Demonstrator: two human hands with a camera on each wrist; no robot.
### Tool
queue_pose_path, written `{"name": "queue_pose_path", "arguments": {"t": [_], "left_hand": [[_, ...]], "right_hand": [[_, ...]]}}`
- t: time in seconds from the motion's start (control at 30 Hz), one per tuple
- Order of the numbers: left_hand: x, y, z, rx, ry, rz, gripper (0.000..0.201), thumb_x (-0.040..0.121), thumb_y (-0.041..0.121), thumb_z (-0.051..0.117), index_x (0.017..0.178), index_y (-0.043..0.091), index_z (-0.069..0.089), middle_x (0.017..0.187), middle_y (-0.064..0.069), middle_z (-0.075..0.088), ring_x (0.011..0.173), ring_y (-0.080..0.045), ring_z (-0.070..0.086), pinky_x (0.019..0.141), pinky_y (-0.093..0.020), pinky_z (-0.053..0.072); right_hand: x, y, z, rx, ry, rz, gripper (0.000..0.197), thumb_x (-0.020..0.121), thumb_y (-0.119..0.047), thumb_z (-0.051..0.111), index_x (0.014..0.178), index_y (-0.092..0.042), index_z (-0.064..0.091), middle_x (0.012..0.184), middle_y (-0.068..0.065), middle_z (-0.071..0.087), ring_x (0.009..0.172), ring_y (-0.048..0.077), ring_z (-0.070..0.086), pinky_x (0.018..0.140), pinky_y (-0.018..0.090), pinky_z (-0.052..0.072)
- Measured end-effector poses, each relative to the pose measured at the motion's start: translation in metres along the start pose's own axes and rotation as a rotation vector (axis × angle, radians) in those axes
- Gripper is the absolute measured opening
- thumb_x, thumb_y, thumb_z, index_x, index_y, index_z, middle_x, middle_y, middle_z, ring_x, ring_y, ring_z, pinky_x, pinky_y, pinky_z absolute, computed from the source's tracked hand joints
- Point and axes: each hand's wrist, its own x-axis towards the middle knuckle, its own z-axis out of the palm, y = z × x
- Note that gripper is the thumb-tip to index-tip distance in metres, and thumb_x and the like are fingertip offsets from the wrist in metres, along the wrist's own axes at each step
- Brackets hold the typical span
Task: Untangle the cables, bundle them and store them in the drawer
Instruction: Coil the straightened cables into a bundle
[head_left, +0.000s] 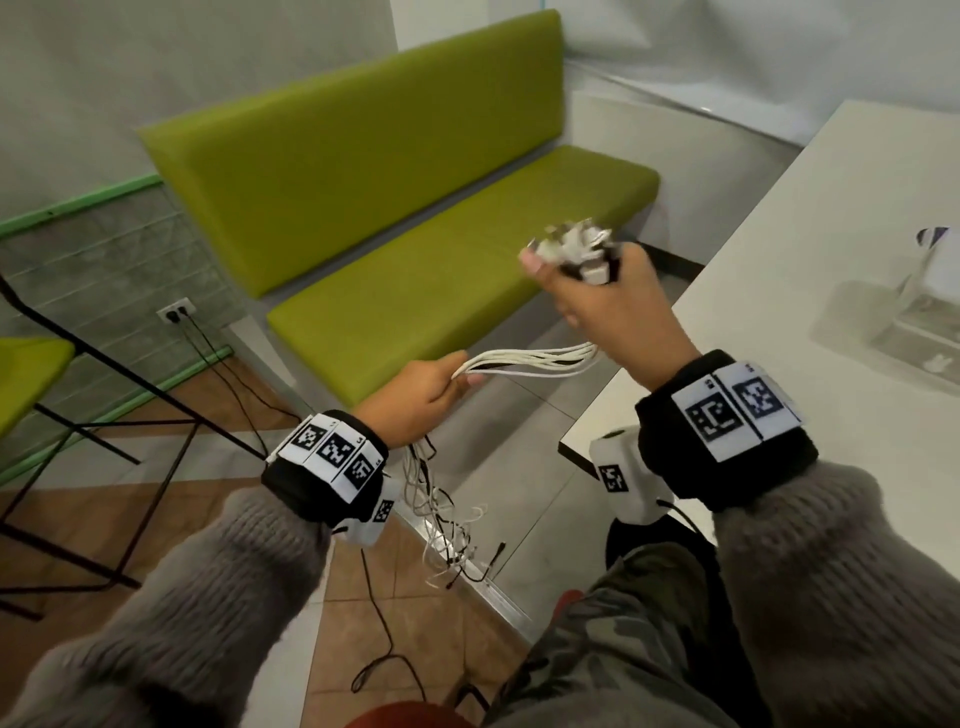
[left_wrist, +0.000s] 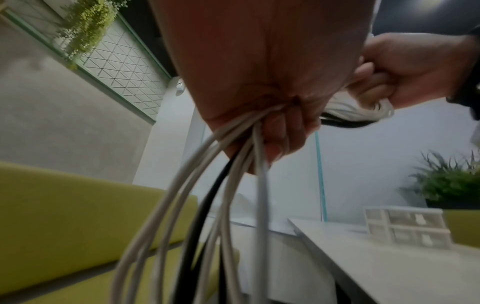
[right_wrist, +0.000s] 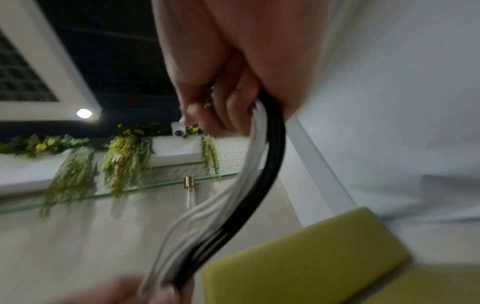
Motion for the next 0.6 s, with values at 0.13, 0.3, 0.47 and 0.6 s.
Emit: {"name": "queue_pose_path", "arguments": {"t": [0.13, 0.3, 0.47, 0.6], "left_hand": [[-0.007, -0.006, 0.008, 0.002, -0.089, -0.035, 0.037, 0.097, 0.041, 0.037, 0.089, 0.006, 0.047, 0.068, -0.002, 0.044, 0.062, -0.016, 0.042, 0.056, -0.022, 0.029], [-0.014, -0.011, 0.013, -0.173, -0.037, -0.066, 0.023, 0.098, 0.028, 0.043, 0.075, 0.027, 0.040, 0.066, 0.008, 0.037, 0.059, -0.004, 0.037, 0.059, -0.017, 0.031], [-0.014, -0.029, 0.035, -0.281, -0.045, -0.182, 0.025, 0.091, 0.045, 0.041, 0.075, 0.026, 0.041, 0.064, 0.010, 0.041, 0.055, -0.002, 0.040, 0.058, -0.023, 0.036], [-0.038, -0.053, 0.074, -0.170, -0.126, -0.312, 0.045, 0.084, 0.059, 0.031, 0.076, 0.020, 0.050, 0.071, 0.001, 0.052, 0.066, -0.012, 0.050, 0.069, -0.033, 0.043]], "right_hand": [[-0.003, -0.008, 0.000, 0.320, 0.109, 0.107, 0.038, 0.092, -0.029, 0.063, 0.058, -0.025, 0.047, 0.043, -0.011, 0.033, 0.037, 0.006, 0.028, 0.037, 0.018, 0.021], [0.003, -0.035, -0.011, 0.493, 0.178, 0.007, 0.037, 0.095, -0.032, 0.056, 0.063, -0.025, 0.041, 0.044, -0.013, 0.034, 0.037, 0.004, 0.029, 0.037, 0.017, 0.021], [0.011, -0.055, -0.044, 0.539, 0.268, -0.041, 0.037, 0.094, -0.023, 0.050, 0.061, -0.023, 0.035, 0.045, -0.010, 0.029, 0.037, 0.007, 0.022, 0.040, 0.023, 0.018], [0.012, -0.071, -0.070, 0.628, 0.311, -0.053, 0.030, 0.073, -0.009, 0.051, 0.059, -0.022, 0.027, 0.044, -0.010, 0.025, 0.038, 0.008, 0.016, 0.042, 0.021, 0.019]]}}
